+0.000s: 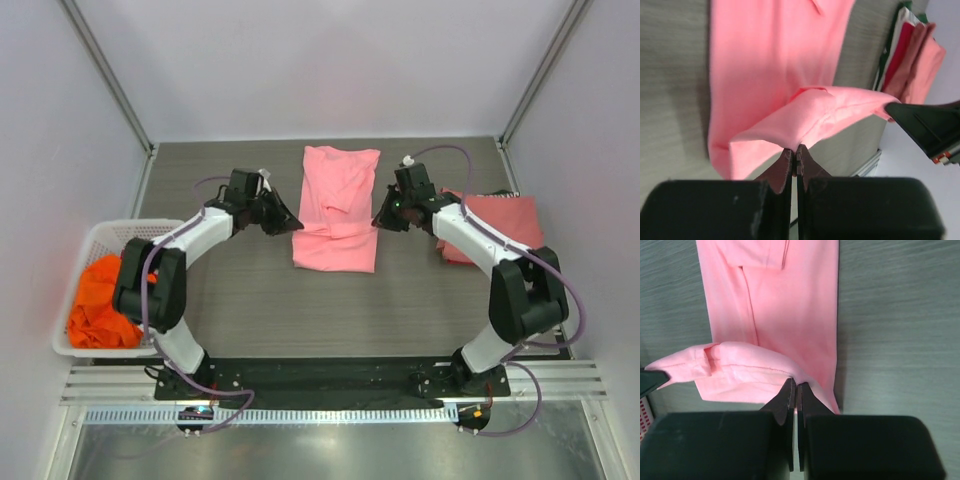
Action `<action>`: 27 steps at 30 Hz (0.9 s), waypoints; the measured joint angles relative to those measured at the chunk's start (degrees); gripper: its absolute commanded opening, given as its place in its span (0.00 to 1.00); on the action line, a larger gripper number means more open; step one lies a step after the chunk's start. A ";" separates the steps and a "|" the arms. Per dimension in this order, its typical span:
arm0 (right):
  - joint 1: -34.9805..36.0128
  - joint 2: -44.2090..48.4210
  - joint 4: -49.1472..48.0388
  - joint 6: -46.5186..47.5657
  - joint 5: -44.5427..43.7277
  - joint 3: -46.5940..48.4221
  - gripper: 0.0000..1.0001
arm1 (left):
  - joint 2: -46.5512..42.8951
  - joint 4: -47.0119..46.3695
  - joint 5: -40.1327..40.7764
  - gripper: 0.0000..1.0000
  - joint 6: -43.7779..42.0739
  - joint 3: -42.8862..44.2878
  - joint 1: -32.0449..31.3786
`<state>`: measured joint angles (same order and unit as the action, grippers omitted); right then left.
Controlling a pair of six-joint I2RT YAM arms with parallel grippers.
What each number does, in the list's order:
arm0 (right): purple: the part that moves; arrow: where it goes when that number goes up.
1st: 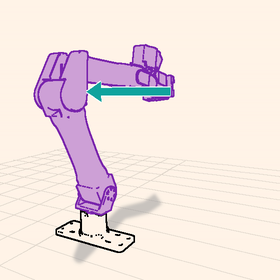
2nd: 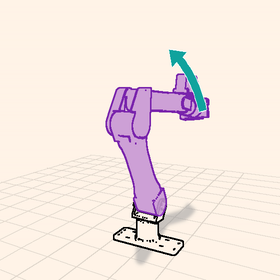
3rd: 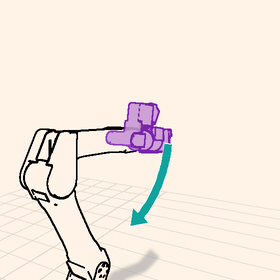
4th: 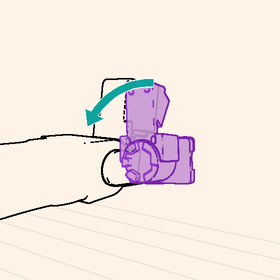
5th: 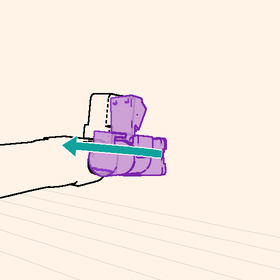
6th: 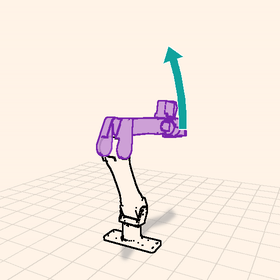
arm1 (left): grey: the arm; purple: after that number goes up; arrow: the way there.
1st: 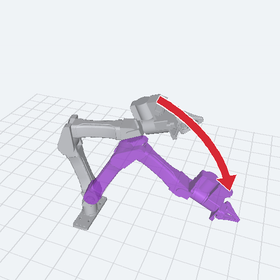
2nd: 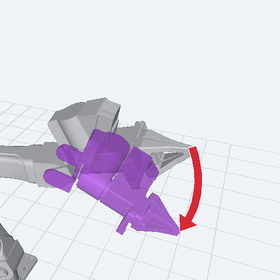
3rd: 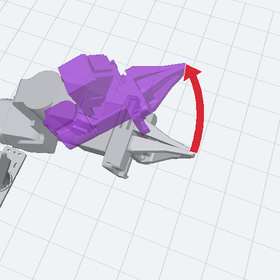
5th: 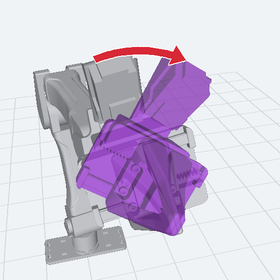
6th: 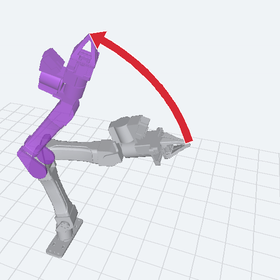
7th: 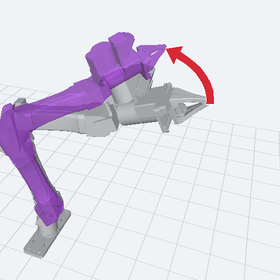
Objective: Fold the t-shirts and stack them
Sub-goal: Fold the tshirt
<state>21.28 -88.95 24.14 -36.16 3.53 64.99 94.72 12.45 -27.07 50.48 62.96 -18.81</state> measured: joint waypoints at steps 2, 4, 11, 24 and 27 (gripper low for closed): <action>-1.05 -3.32 -1.03 0.59 0.96 1.75 0.01 | 4.04 -0.09 0.02 0.00 0.02 2.38 0.81; -2.10 -6.54 -2.16 1.14 2.16 3.58 0.01 | 7.93 -0.17 -0.17 0.00 0.11 4.98 1.73; -4.63 -14.93 -4.33 2.58 4.90 10.84 0.01 | 15.85 -1.90 -1.99 0.00 1.92 12.76 3.61; -8.28 -22.69 -9.01 1.55 7.96 18.62 0.75 | 24.44 -6.91 -4.28 0.89 2.36 22.73 4.13; -8.61 -18.82 -11.85 1.55 8.85 10.97 0.69 | 21.24 -6.32 -2.40 0.83 0.15 17.42 4.33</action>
<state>12.67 -107.77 12.29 -34.61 12.38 75.96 115.96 6.13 -29.47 50.63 80.38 -14.48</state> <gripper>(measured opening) 0.737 0.869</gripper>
